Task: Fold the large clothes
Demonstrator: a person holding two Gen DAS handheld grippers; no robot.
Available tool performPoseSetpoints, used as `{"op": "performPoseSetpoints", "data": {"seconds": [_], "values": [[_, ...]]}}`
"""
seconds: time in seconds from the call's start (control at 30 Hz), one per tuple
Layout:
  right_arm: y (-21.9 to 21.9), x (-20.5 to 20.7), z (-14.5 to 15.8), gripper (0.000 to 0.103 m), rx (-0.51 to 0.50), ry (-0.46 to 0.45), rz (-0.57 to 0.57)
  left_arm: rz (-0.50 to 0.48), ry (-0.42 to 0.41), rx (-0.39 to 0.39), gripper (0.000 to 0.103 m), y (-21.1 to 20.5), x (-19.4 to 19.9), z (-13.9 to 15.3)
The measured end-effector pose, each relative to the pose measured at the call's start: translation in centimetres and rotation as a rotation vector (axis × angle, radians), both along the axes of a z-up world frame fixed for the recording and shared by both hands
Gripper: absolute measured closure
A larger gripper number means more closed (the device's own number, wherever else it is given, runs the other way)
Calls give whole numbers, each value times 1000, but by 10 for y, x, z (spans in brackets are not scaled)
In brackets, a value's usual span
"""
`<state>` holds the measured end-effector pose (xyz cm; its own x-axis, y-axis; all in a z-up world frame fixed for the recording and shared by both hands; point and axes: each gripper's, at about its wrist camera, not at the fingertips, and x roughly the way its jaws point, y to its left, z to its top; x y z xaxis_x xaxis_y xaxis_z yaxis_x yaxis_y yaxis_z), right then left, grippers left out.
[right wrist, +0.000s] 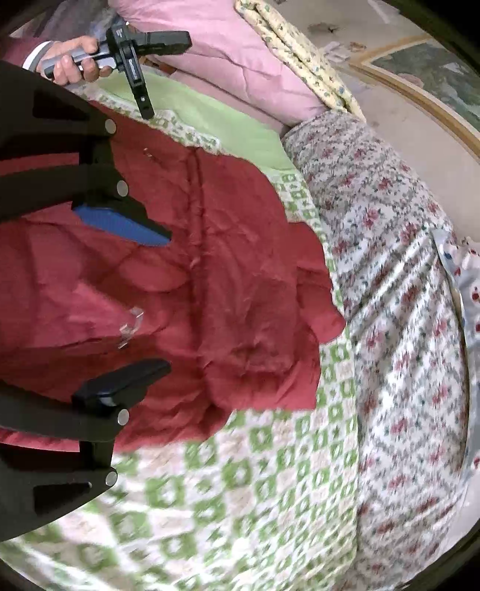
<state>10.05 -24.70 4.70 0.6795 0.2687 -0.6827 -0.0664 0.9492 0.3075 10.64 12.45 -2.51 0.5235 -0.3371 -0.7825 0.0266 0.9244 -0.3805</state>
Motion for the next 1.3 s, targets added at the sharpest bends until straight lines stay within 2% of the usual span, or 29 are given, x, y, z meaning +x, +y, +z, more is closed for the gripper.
{"op": "performPoseSetpoints", "data": {"seconds": [0.13, 0.27, 0.33, 0.57, 0.63, 0.7, 1.0, 1.1, 1.23, 1.3], "values": [[-16, -26, -6, 37, -18, 30, -50, 29, 27, -6, 79, 12, -24, -7], [-24, -53, -18, 30, -61, 86, -82, 44, 34, 31, 79, 18, -43, -10], [-24, -64, -26, 29, -91, 117, -87, 47, 35, 42, 68, 19, -50, -11], [-15, -91, -49, 27, -174, 195, -67, 55, 29, 56, 61, 24, -68, -10], [-15, -95, -54, 27, -174, 212, -69, 58, 25, 56, 51, 25, -72, -10], [-15, -98, -56, 27, -165, 218, -66, 60, 27, 52, 46, 26, -76, -11], [-39, -122, -57, 30, -200, 240, -99, 68, 57, 56, 46, 36, -90, -23], [-48, -129, -59, 31, -157, 237, -112, 66, 80, 55, 45, 38, -94, -31], [-44, -130, -58, 31, -160, 220, -113, 56, 103, 42, 45, 40, -99, -39], [-42, -132, -52, 31, -97, 190, -101, 51, 98, 37, 45, 41, -101, -39]]}}
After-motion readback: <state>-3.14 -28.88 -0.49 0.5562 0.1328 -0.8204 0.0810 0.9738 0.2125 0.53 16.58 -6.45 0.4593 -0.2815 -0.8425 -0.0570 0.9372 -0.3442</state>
